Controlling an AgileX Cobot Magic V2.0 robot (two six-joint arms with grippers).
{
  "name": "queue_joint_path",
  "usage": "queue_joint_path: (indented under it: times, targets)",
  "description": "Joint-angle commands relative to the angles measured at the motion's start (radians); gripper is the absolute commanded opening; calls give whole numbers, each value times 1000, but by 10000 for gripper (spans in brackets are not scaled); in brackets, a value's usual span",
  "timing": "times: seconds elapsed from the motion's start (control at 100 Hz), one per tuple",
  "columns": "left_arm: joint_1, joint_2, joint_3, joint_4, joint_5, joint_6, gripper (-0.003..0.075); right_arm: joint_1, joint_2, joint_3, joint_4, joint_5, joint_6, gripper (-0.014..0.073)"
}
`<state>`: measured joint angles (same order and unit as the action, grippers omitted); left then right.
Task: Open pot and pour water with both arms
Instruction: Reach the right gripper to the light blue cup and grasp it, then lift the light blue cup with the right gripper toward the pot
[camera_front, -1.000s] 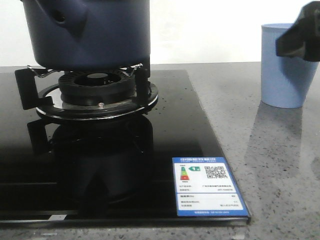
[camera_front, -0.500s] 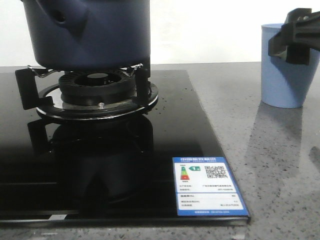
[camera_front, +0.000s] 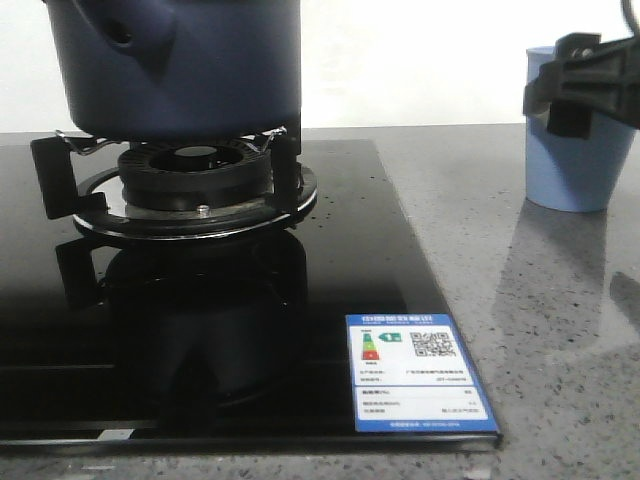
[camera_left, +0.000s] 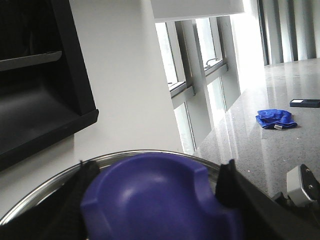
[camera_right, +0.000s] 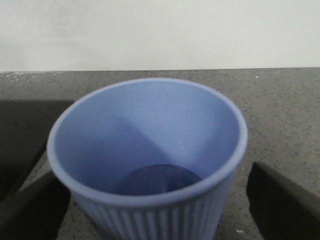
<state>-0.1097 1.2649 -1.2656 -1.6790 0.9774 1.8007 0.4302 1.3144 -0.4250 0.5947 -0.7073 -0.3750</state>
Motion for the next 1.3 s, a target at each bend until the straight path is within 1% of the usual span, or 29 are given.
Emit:
queue_joint_path:
  times: [0.0, 0.04, 0.11, 0.18, 0.35, 0.42, 0.48, 0.53, 0.65, 0.73, 0.81, 0.88, 0.98, 1.16, 1.29]
  targets:
    - [0, -33, -36, -100, 16, -11, 282, -1, 6, -20, -77, -107, 48, 644]
    - [0, -33, -36, -100, 16, -11, 282, -1, 17, -20, -91, -119, 69, 636]
    - [0, -33, -36, -100, 20, -11, 282, -1, 33, -24, -107, -125, 81, 595]
    - [0, -33, -36, -100, 26, -11, 282, -1, 45, -24, -112, -131, 81, 532]
    - [0, -33, -36, -100, 31, -11, 282, -5, 49, -24, -112, -148, 81, 346]
    - [0, -34, -36, -102, 33, -11, 282, -5, 49, -24, -112, -160, 81, 298]
    - [0, -40, -36, -102, 33, -11, 282, -5, 47, -24, -119, -173, 70, 276]
    - [0, -47, -36, -102, 24, -11, 282, -5, 32, -24, -153, -180, 62, 269]
    - [2, -84, -36, -102, -16, -17, 282, 1, -34, -40, -327, -168, 62, 268]
    - [2, -112, -36, -102, -54, -49, 282, 7, -83, -92, -393, -89, 62, 268]
    - [2, -137, -36, -92, -75, -77, 282, 7, -118, -178, -457, 58, 62, 268]
    - [2, -151, -36, -83, -79, -98, 282, 7, -123, -275, -538, 186, 62, 268]
    - [2, -167, -36, -64, -79, -133, 282, 31, -121, -428, -631, 349, 62, 268]
    - [2, -184, -36, -57, -79, -142, 282, 103, -60, -675, -766, 578, 62, 268]
    - [2, -190, -36, -57, -81, -142, 282, 148, 19, -806, -881, 686, 62, 268]
